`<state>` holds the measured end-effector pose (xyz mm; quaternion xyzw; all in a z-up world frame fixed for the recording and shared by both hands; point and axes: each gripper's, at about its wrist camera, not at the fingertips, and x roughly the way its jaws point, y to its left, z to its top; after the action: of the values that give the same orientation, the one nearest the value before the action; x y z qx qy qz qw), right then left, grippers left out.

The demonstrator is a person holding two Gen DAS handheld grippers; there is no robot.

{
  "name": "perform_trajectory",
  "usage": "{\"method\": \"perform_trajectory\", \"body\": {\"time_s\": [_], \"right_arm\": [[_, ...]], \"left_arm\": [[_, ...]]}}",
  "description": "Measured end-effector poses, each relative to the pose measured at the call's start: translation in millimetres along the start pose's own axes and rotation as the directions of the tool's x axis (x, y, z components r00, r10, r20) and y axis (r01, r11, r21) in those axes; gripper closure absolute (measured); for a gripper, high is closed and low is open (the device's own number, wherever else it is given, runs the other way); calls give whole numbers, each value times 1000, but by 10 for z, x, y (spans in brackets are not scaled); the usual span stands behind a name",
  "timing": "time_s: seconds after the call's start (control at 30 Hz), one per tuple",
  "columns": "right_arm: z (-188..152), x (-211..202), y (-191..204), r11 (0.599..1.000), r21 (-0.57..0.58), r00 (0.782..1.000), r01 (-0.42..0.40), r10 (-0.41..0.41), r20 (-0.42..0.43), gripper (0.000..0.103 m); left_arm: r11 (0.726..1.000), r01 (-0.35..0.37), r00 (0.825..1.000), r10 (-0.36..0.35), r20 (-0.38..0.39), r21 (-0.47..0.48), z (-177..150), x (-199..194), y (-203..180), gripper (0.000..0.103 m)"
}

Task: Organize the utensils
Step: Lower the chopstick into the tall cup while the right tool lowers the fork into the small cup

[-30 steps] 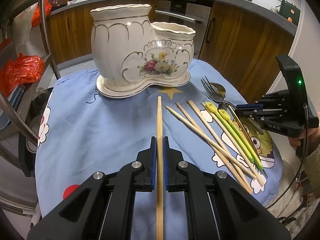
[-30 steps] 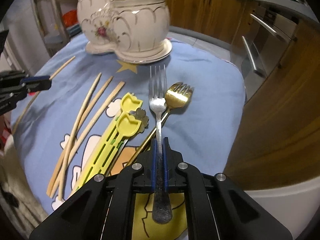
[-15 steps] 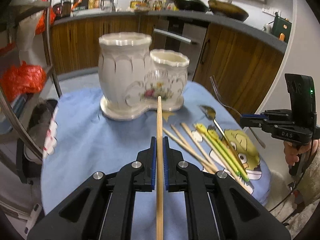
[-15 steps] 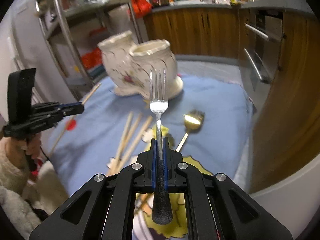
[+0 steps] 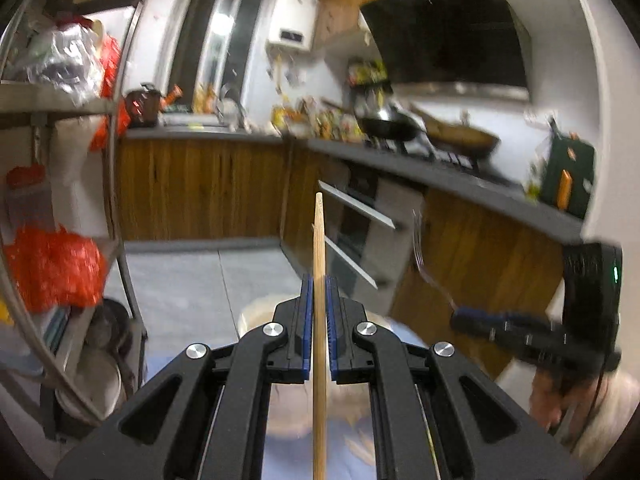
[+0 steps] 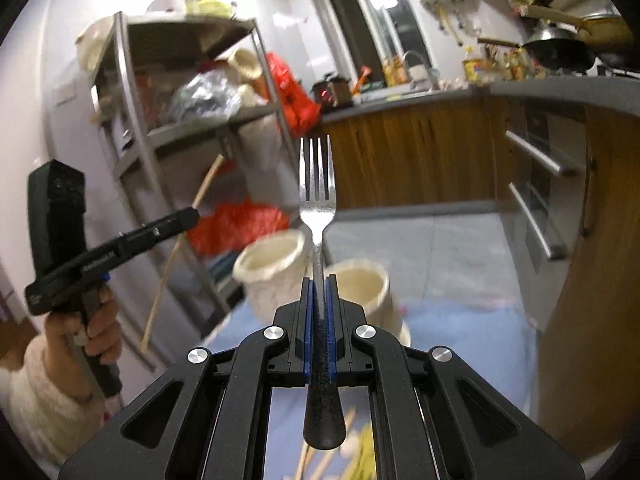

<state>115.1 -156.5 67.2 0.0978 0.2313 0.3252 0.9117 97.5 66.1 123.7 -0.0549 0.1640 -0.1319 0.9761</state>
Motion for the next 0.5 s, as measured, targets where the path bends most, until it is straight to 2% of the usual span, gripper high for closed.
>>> {"method": "perform_trajectory", "body": {"time_s": [0.13,0.23,0.3,0.5], "right_arm": [[126,298,-95,998,56,998,-5,1,57,96],[168,497,-142,997,77,996,0,-7,93,96],[156,595,-171,996,88,993,6,-16,114,96],[-23,842,-196,996,65,988,55,-64,140,96]], "left_arm": [[998,-26,998,29,58,-49,263,332,107,97],[996,-51,993,58,98,-72,334,529,163,97],[994,-88,988,96,122,-70,345,636,178,97],[987,-135,973,148,178,-84,195,824,235,97]]}}
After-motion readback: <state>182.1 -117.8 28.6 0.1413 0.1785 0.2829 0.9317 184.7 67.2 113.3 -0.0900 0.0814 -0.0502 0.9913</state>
